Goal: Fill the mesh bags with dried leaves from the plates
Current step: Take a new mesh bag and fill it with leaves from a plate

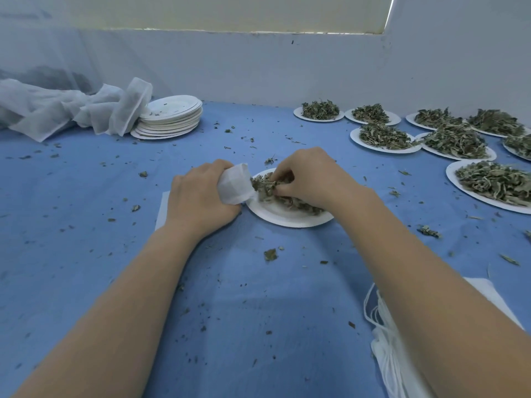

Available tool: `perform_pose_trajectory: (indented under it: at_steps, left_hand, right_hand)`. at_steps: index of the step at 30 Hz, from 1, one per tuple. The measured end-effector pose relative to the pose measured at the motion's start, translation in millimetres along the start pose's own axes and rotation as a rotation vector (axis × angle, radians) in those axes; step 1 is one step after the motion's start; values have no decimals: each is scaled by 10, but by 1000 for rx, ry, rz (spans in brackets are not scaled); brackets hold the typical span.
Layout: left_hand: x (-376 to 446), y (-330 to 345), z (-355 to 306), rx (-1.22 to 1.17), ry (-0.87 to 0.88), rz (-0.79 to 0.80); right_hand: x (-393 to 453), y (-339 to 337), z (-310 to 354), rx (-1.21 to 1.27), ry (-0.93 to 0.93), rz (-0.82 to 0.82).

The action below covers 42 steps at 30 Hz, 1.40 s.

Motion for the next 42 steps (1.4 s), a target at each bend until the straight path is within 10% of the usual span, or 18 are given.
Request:
perform_pose_trajectory:
  at_steps: [10, 27, 35, 42]
  left_hand:
    - [15, 16, -51, 42, 76, -49]
    - [39, 39, -148, -35, 79, -110]
    - [4, -41, -248, -54, 126, -209]
    - [-6, -63, -301, -40, 174, -267]
  right_hand:
    - [-29, -333, -209, 228, 41, -201]
    - [-74, -160, 47, 634, -38, -58]
    - [-41, -118, 57, 472, -24, -241]
    - [-51, -31, 6, 693, 118, -57]
Point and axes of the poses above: each hand's wrist, its own x-axis towards the middle knuckle, its own y-axis out of the palm, z = x × y, the point moved 5 cm from there along x, towards the middle knuckle
